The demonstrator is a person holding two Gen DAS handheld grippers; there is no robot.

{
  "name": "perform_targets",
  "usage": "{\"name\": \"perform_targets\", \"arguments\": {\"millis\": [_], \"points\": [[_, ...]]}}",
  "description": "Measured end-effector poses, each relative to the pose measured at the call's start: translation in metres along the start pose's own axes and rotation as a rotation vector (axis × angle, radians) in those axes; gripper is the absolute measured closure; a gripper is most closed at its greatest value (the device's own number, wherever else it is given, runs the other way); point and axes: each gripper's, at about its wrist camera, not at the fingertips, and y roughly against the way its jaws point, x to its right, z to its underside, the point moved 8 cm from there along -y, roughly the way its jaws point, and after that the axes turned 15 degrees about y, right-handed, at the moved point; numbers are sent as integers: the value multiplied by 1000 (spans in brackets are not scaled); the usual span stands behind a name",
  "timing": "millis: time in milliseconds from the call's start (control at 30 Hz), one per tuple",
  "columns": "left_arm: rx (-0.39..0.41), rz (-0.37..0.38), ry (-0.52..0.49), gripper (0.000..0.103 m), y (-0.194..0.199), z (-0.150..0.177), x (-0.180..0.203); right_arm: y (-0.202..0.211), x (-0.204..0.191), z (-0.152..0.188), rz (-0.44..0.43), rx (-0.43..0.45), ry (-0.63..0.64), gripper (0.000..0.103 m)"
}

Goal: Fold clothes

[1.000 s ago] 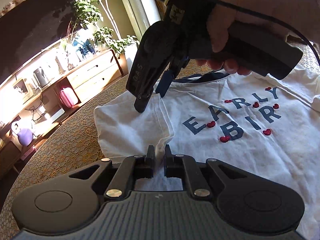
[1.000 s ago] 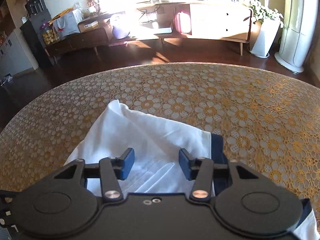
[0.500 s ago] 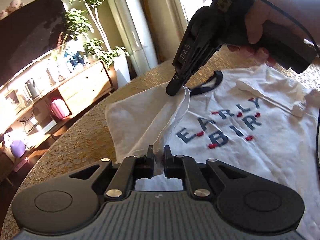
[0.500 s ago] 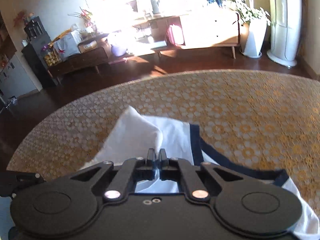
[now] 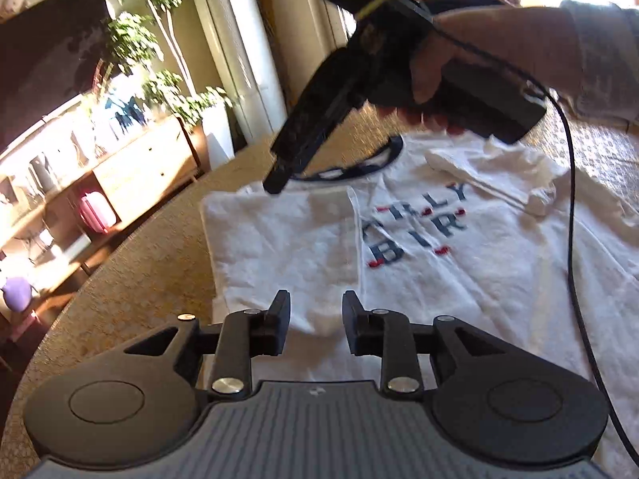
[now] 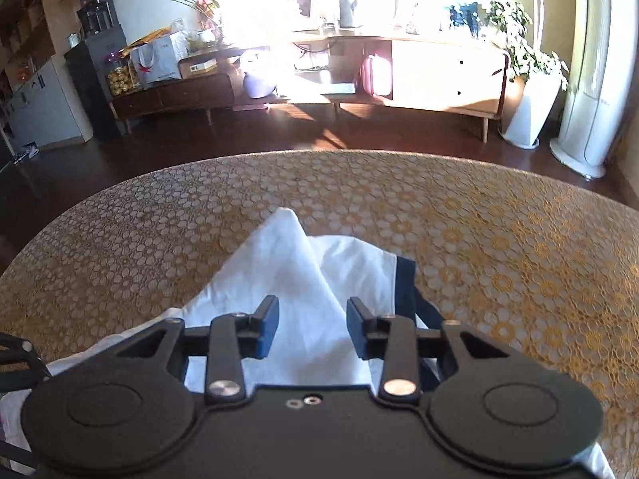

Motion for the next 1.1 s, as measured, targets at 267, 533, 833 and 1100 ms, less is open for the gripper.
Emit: {"name": "perform_targets", "arguments": {"millis": [267, 533, 833, 1100], "points": [[-22, 16, 14, 31, -51, -9, 1, -51, -35, -47, -104, 5, 71, 0], [-85, 57, 183, 30, -54, 11, -20, -91, -15, -42, -140, -21, -54, 0], [-104, 53, 177, 29, -43, 17, -16, -58, -9, -34, -103, -49, -50, 0], [-123, 72, 203, 28, -27, 29, -6, -31, -33, 20, -20, -201, 229, 0]]}}
